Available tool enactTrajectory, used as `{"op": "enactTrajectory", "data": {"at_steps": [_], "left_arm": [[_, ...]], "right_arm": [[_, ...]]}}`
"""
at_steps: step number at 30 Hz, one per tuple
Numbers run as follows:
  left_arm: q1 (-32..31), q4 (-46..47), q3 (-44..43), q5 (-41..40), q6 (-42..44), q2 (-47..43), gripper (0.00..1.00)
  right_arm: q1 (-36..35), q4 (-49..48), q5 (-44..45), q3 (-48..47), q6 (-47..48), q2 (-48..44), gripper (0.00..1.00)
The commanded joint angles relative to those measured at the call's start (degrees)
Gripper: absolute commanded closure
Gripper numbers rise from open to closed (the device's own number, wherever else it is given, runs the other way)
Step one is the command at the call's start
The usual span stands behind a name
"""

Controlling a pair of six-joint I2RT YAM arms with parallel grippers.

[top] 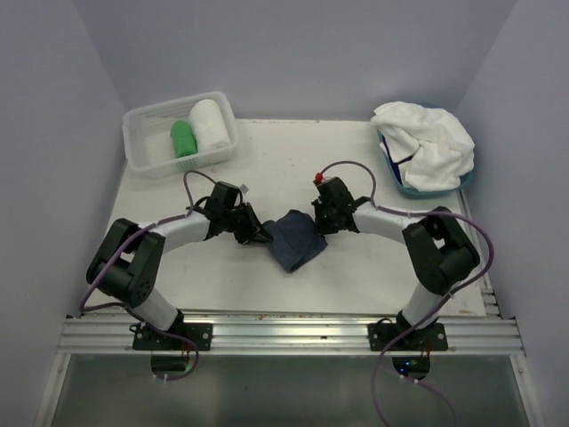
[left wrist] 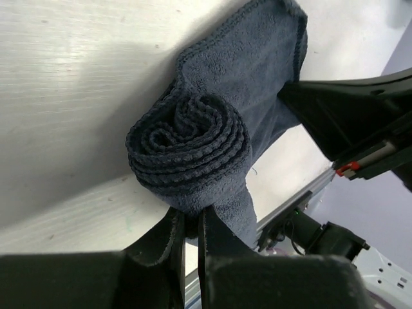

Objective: Roll the towels
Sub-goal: Roll the towel

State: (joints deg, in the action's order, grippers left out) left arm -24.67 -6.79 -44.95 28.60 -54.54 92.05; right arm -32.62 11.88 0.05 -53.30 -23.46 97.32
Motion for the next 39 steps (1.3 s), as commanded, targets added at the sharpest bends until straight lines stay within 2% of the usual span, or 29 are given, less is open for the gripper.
{"op": "enactTrajectory", "data": {"at_steps": [1, 2, 4, 5, 6, 10, 11, 17, 23, 28, 34, 36, 37, 38, 39], "left_arm": [[-0.03, -3.76, 1.00, -4.78, -0.21, -2.58, 1.00], [-0.03, -3.93, 0.92, -5.04, -0.73, -2.14, 1.00], [-0.03, -5.07, 0.13, -5.74, -0.83, -1.53, 1.00], [-0.03, -5.69, -0.40, -6.10, -0.83, -0.74, 1.00], [0.06, -6.22, -1.01, -6.36, -0.83, -0.38, 1.00], [-0.03, -6.48, -1.11, -6.63, -2.40, 0.94, 1.00], [-0.03, -6.31, -0.93, -6.63, -2.67, 1.46, 1.00], [-0.03, -6.31, -0.49, -6.45, -2.94, 1.82, 1.00], [-0.03, -6.48, -0.40, -5.93, -3.03, 2.08, 1.00], [-0.03, -6.84, -0.40, -5.92, -3.11, 1.55, 1.00], [-0.03, -6.75, -0.40, -5.66, -3.29, 1.46, 1.00], [0.06, -6.75, -0.32, -5.49, -3.46, 1.29, 1.00], [-0.03, -6.49, -0.23, -5.22, -3.55, 1.03, 1.00], [0.06, -6.22, 0.30, -5.13, -3.64, 0.68, 0.99], [0.06, -6.05, 0.56, -4.78, -3.99, 0.33, 0.94]], "right_arm": [[0.10, 0.68, 0.56, -6.72, 3.95, 4.45, 1.00], [0.10, 2.52, 0.56, -7.95, 4.13, 4.81, 1.00], [-0.07, 3.59, 1.00, -9.36, 4.48, 2.89, 0.84], [-0.25, 3.85, 1.52, -9.11, 4.65, 1.49, 0.74], [-0.60, 4.03, 1.96, -8.67, 5.44, -2.18, 0.58], [-5.86, 5.00, 8.35, -5.78, 9.57, -9.84, 0.43], [-9.79, 5.34, 9.95, -5.33, 10.45, -10.82, 0.42], [-23.07, 1.05, 16.72, -0.67, 15.46, -13.65, 0.39], [-31.70, -0.62, 24.02, -3.82, 19.24, -6.90, 0.36], [-35.49, -2.12, 25.61, -5.67, 21.09, -2.58, 0.30], [-36.37, -2.91, 29.72, -7.70, 20.21, 3.57, 0.31], [-36.37, -3.44, 31.32, -8.22, 18.81, 4.98, 0.38], [-36.37, -3.53, 32.11, -8.31, 18.28, 5.60, 0.46], [-36.29, -4.57, 32.90, -7.97, 16.97, 5.51, 0.68], [-36.11, -5.11, 33.25, -7.27, 16.44, 5.34, 0.78]]}}
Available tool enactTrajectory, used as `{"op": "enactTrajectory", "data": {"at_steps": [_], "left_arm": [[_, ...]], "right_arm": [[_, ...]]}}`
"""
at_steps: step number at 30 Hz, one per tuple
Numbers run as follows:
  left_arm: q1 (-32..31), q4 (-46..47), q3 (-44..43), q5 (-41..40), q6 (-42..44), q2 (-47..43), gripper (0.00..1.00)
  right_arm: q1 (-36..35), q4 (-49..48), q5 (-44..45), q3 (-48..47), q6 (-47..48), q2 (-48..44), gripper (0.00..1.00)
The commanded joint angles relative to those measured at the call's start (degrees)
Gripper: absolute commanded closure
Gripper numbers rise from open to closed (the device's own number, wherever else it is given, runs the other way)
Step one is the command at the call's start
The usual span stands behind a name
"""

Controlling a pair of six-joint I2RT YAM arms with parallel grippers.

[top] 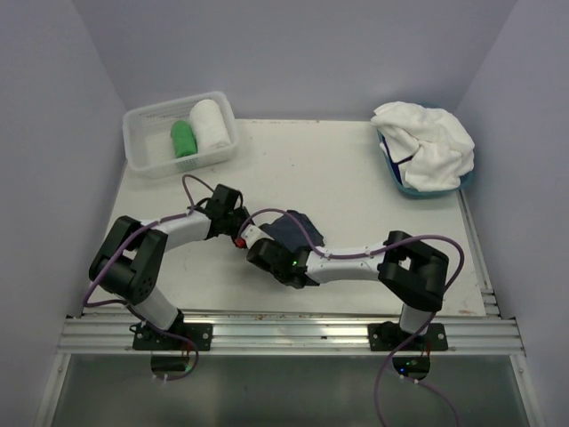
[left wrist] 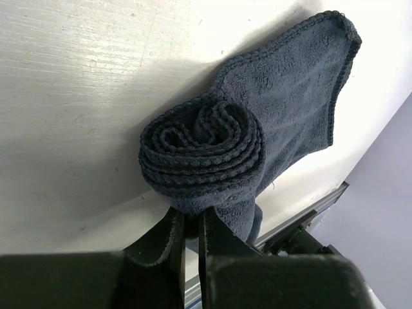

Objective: Roll the towels
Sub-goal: Roll the towel

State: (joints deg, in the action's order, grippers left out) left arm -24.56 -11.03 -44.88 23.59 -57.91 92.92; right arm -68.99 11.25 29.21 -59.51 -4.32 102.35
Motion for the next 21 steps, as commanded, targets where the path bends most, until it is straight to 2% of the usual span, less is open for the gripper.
{"op": "enactTrajectory", "data": {"at_steps": [1, 2, 3, 5, 10, 11, 12, 15, 21], "left_arm": [[0.03, -1.02, 0.76, 0.31, -0.89, -1.07, 0.90], [0.03, -0.84, 1.46, 0.31, -0.98, -2.12, 0.86], [0.30, -0.66, 1.64, 0.22, -1.15, -2.74, 0.77], [0.74, -0.14, 2.17, 0.40, -1.15, -4.68, 0.69], [2.06, 1.70, 3.05, 1.28, -1.59, -7.93, 0.36], [2.14, 2.15, 3.22, 1.45, -1.68, -8.37, 0.35], [2.14, 2.67, 3.48, 1.89, -1.94, -8.37, 0.29], [2.14, 4.96, 3.93, 2.94, -2.38, -7.67, 0.23], [2.06, 9.26, 3.66, 4.88, -2.47, -4.60, 0.22]], "right_arm": [[0.35, -4.65, 4.19, -0.88, -3.32, 0.05, 0.87], [1.04, -5.18, 3.06, -0.79, -4.29, -0.74, 0.97], [1.57, -5.53, 1.91, 0.08, -4.73, -1.35, 1.00], [3.76, -7.89, -2.03, 1.66, -6.13, -4.15, 1.00], [11.23, -14.57, -23.20, 8.78, -10.61, -10.67, 1.00], [14.29, -15.89, -26.02, 9.49, -12.71, -11.46, 1.00], [15.54, -16.51, -28.48, 10.54, -13.60, -12.08, 1.00], [19.15, -19.24, -37.36, 12.65, -16.59, -12.52, 1.00], [26.44, -29.59, -52.92, 18.53, -26.52, -11.47, 1.00]]}}
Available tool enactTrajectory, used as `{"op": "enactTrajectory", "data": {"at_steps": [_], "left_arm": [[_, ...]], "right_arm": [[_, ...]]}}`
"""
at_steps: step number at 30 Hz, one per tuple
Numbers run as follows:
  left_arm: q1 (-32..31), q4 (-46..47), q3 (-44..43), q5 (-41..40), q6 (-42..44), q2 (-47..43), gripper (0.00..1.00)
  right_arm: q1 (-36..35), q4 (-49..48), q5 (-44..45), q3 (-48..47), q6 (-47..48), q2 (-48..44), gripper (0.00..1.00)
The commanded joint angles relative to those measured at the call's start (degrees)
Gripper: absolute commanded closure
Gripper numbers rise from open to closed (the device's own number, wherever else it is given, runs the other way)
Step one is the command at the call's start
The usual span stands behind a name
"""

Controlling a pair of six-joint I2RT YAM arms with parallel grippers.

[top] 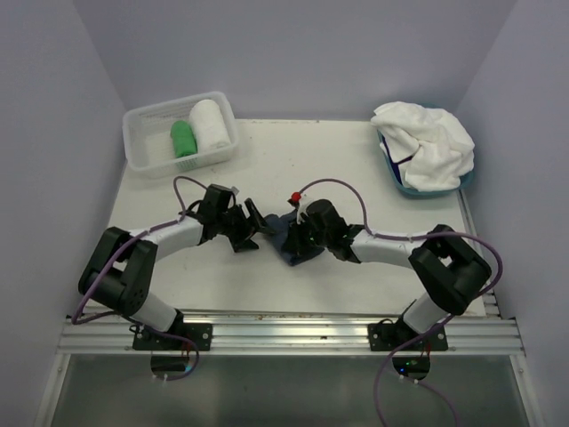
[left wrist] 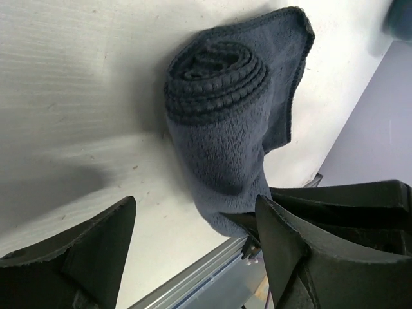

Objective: Roll the towels
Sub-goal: Roll the towel

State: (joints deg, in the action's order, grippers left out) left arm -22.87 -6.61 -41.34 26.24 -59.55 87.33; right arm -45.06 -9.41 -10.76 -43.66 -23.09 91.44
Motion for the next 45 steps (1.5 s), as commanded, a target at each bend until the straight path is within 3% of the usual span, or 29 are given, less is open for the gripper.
{"op": "enactTrajectory", "data": {"at_steps": [1, 10, 13, 15, 17, 19, 20, 23, 28, 33, 40, 45], "left_arm": [[0.37, 5.64, -0.05, 2.41, -0.74, 1.96, 0.22], [0.11, 11.09, -1.72, 4.70, -1.00, 7.76, 0.27], [0.11, 12.23, -2.34, 4.87, -1.80, 8.90, 0.34], [0.02, 12.24, -2.78, 4.70, -1.89, 9.26, 0.44], [0.02, 12.15, -3.30, 4.87, -2.06, 9.61, 0.55], [-0.07, 11.45, -3.92, 4.61, -1.98, 9.70, 0.60], [-0.07, 11.10, -4.18, 4.61, -1.80, 9.61, 0.63], [-0.42, 9.78, -4.62, 4.35, -1.27, 9.35, 0.64], [-0.77, 8.55, -5.33, 4.08, -0.92, 9.53, 0.65], [-1.21, 6.88, -6.21, 3.82, -0.22, 9.79, 0.65], [-1.30, 4.78, -6.56, 3.47, 0.13, 9.70, 0.66], [-1.30, 4.68, -6.56, 3.47, -0.30, 9.79, 0.66]], "right_arm": [[3.30, -10.53, -14.71, 3.40, -9.15, -0.30, 1.00], [7.35, -28.20, -26.23, 9.55, -21.47, 4.62, 1.00], [7.53, -27.25, -26.50, 10.26, -21.38, 5.33, 1.00], [7.44, -24.53, -25.98, 10.18, -19.63, 4.20, 1.00], [7.44, -16.99, -22.65, 9.65, -15.52, 2.61, 0.83], [7.27, -10.58, -19.05, 8.07, -12.08, -1.06, 0.66], [7.18, -3.84, -14.94, 7.45, -9.02, -2.65, 0.50], [6.04, 7.01, -5.72, 5.43, -3.83, -8.72, 0.34], [-0.09, 21.06, 10.21, -0.89, 2.25, -14.18, 0.30], [-8.98, 27.16, 27.33, -10.46, 9.20, -10.24, 0.30], [-19.35, 28.22, 39.48, -19.26, 16.49, 0.57, 0.27], [-21.39, 27.87, 42.49, -22.87, 18.35, 6.73, 0.26]]}}
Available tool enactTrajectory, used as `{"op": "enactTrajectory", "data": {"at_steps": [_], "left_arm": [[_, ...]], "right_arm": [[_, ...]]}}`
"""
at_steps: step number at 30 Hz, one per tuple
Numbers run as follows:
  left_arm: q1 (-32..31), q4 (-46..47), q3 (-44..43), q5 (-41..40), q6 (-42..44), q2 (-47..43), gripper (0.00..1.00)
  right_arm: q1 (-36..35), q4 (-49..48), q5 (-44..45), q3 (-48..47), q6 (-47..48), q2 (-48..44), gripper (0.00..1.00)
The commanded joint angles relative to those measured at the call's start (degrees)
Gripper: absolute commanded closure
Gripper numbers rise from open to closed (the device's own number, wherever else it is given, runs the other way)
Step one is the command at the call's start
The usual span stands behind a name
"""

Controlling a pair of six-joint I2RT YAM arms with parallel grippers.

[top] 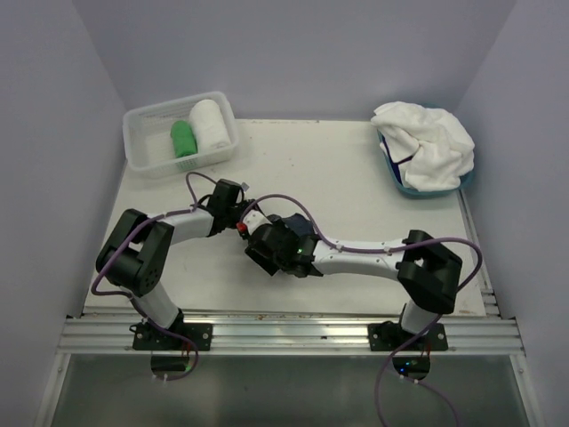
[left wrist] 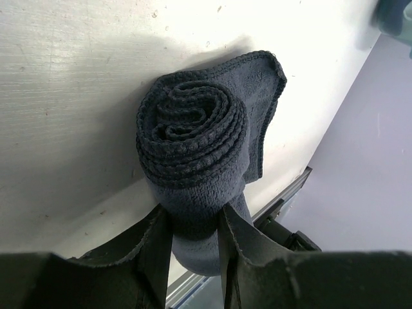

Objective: Roll the towels
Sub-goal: Roll the towel

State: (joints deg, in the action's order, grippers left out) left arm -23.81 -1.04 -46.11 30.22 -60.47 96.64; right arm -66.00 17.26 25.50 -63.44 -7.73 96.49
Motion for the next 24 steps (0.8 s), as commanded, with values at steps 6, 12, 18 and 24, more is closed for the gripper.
{"op": "enactTrajectory", "data": {"at_steps": [6, 12, 18, 24], "left_arm": [[-0.27, -1.16, -1.71, -0.51, 0.53, 0.48, 0.66], [-0.27, -1.68, -1.44, -0.69, 0.79, -0.14, 0.65], [0.43, -1.60, -0.48, -0.42, 1.05, -2.85, 0.37], [2.28, -1.95, -0.74, 0.54, 1.84, -5.58, 0.21]], "right_arm": [[-1.06, -0.64, 12.02, -3.27, 2.19, 6.78, 0.32], [-0.98, -2.66, 15.63, -2.57, -0.09, 9.25, 0.66], [0.52, -7.23, 10.02, 0.68, -1.68, 5.13, 0.99], [5.34, -11.27, -3.59, 6.48, -5.45, -0.59, 1.00]]}}
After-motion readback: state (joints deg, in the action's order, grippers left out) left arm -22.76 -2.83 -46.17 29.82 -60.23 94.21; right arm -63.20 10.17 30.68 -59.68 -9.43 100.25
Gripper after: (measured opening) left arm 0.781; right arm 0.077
